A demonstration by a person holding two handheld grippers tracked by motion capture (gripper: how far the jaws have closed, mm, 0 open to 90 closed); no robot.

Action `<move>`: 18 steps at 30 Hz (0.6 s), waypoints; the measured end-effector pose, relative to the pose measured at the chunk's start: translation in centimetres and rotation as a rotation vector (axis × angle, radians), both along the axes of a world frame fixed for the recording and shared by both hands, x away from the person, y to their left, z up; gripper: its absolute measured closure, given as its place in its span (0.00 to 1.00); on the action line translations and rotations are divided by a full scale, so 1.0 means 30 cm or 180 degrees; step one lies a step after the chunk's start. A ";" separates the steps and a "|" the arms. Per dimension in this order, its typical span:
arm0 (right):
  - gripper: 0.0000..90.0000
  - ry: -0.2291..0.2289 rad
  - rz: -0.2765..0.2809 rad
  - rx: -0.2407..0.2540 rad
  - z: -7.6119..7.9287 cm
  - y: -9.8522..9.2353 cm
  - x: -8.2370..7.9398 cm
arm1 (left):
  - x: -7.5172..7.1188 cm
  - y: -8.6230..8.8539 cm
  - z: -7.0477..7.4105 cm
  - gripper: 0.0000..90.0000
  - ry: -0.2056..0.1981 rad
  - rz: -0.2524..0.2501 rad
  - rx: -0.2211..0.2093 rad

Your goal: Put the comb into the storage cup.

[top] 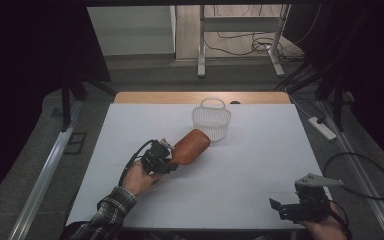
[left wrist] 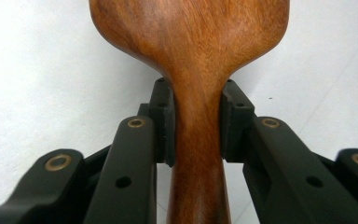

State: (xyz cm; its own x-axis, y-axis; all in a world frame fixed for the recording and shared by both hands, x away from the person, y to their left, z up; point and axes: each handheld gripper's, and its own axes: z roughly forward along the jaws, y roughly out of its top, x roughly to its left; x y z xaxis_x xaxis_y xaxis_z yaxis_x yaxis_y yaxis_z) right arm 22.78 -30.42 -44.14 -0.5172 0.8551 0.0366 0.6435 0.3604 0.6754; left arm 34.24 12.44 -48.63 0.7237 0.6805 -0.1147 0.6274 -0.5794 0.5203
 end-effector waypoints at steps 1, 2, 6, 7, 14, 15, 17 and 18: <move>0.01 -0.0001 0.0001 0.0000 0.000 0.000 0.000 | -0.005 0.004 0.006 0.79 -0.0009 -0.0005 -0.0033; 0.01 -0.0002 0.0001 0.0000 0.000 0.000 0.000 | -0.012 0.006 0.012 0.79 -0.0048 0.0008 -0.0050; 0.01 -0.0003 0.0005 0.0010 0.000 -0.001 0.000 | -0.031 0.018 0.033 0.79 -0.0139 0.0014 -0.0137; 0.01 -0.0005 0.0006 0.0010 0.001 -0.001 0.000 | -0.038 0.020 0.039 0.79 -0.0175 0.0017 -0.0160; 0.00 -0.0012 0.0024 0.0032 0.002 -0.002 -0.001 | -0.080 0.028 0.071 0.79 -0.0333 0.0019 -0.0286; 0.00 -0.0012 0.0025 0.0035 0.002 -0.002 -0.001 | -0.089 0.030 0.078 0.79 -0.0362 0.0014 -0.0311; 0.00 -0.0012 0.0028 0.0042 0.003 -0.002 -0.001 | -0.098 0.030 0.083 0.79 -0.0392 0.0017 -0.0341; 0.00 -0.0011 0.0034 0.0046 0.004 -0.003 -0.002 | -0.101 0.031 0.086 0.79 -0.0401 0.0011 -0.0353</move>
State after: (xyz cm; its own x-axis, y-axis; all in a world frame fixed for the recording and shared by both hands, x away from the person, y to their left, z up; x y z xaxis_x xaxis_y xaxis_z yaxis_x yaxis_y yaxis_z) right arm 22.74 -30.51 -44.03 -0.5265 0.8488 0.0471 0.6372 0.3574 0.6828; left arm 31.20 13.36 -46.03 0.7347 0.6713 -0.0977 0.5551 -0.5120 0.6555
